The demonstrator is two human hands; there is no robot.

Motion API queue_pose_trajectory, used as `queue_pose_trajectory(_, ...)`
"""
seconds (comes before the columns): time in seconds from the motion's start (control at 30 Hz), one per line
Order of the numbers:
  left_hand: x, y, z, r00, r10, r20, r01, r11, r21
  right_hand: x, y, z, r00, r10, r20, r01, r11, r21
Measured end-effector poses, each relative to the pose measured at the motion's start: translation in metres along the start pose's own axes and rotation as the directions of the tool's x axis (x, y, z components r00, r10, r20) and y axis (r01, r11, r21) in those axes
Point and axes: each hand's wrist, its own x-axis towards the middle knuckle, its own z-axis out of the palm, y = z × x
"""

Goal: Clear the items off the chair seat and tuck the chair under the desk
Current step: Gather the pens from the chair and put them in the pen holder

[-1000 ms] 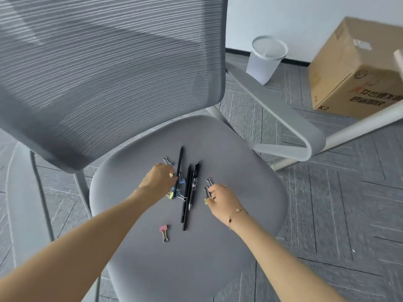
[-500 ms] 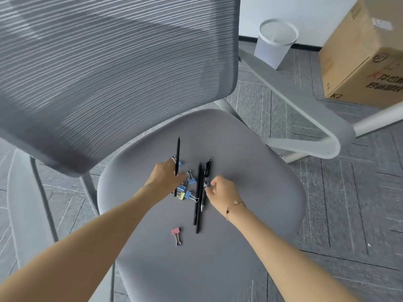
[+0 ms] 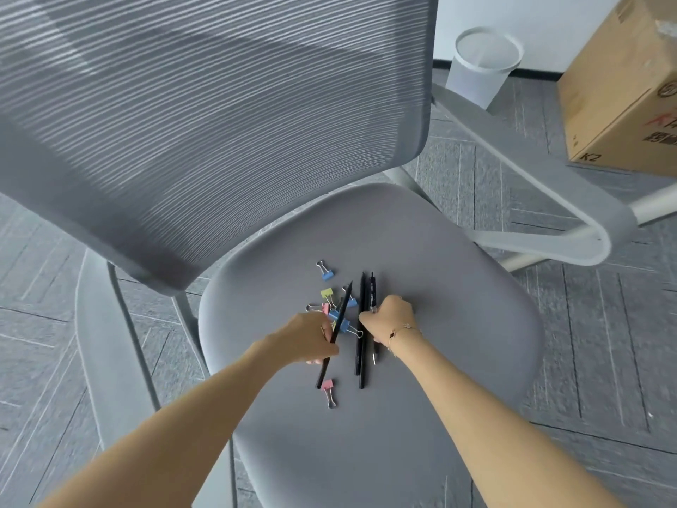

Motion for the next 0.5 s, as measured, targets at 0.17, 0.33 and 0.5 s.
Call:
queue_pose_trajectory(0.17, 0.008, 0.005, 0.011, 0.998, 0.011, -0.062, -0.016, 0.996, -0.085, 0.003, -0.002, -0.002, 0.998, -0.008, 0.058, 0.008, 1.0, -0.001)
queue_pose_trajectory(0.33, 0.013, 0.002, 0.015, 0.998, -0.022, -0.066, 0.013, 0.989, -0.146, 0.005, -0.002, 0.003, 0.999, 0.013, 0.038, -0.013, 1.0, -0.001)
queue_pose_trajectory(0.5, 0.014, 0.01, 0.023, 0.998, -0.013, -0.054, 0.006, 0.992, -0.126, -0.001, 0.001, 0.009, 0.999, -0.027, 0.03, 0.03, 0.994, -0.105)
